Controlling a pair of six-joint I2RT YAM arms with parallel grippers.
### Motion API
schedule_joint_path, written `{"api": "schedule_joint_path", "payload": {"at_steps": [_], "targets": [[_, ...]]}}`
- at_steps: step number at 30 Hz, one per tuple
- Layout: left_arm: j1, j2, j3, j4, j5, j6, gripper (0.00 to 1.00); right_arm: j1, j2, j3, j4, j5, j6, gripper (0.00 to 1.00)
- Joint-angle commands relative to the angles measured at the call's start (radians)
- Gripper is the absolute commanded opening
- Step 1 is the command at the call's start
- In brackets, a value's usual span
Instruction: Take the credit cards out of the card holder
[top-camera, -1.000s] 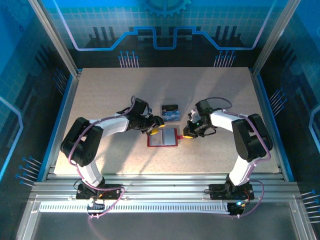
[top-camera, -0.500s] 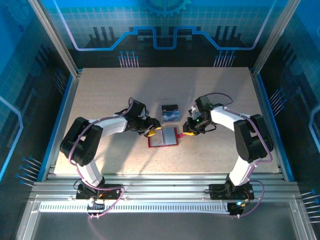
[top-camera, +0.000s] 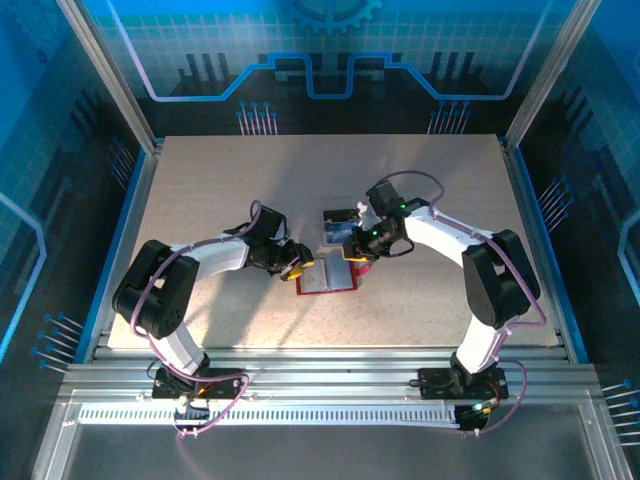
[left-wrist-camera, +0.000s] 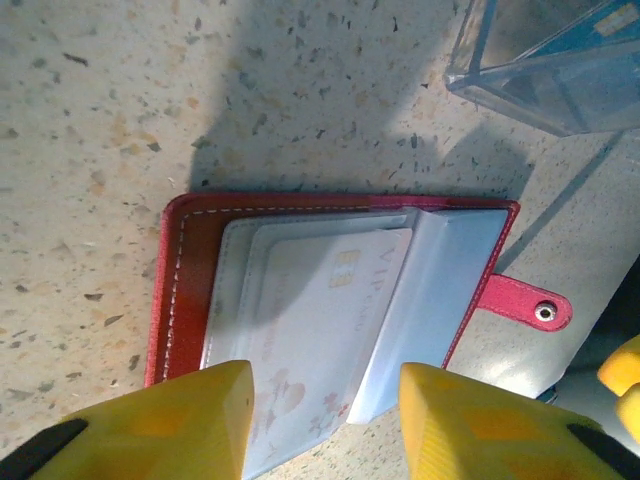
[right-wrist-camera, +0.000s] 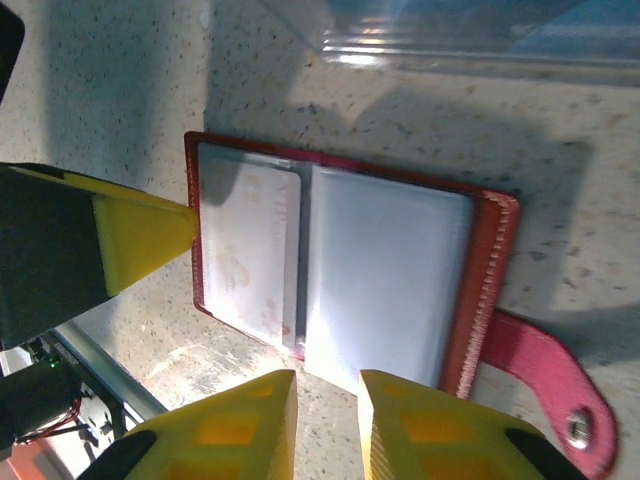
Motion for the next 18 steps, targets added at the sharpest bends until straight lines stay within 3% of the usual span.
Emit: {"api": "schedule_joint_path", "payload": {"at_steps": [1,7,18], "targets": [[0.01,-0.024,-0.019,-0.028,-0.013,0.034,0.41,0.028,0.039,0.018,0.024,-0.048,0.038,0.25],[0.011,0.001,-0.029,-0.011,-0.007,0.037,0.34,0.076,0.089,0.012,0.118,-0.091,0.106,0.25],[0.012,0.051,-0.011,-0.007,0.006,0.057,0.34,0.101,0.133,-0.003,0.176,-0.113,0.149,0.25]]}}
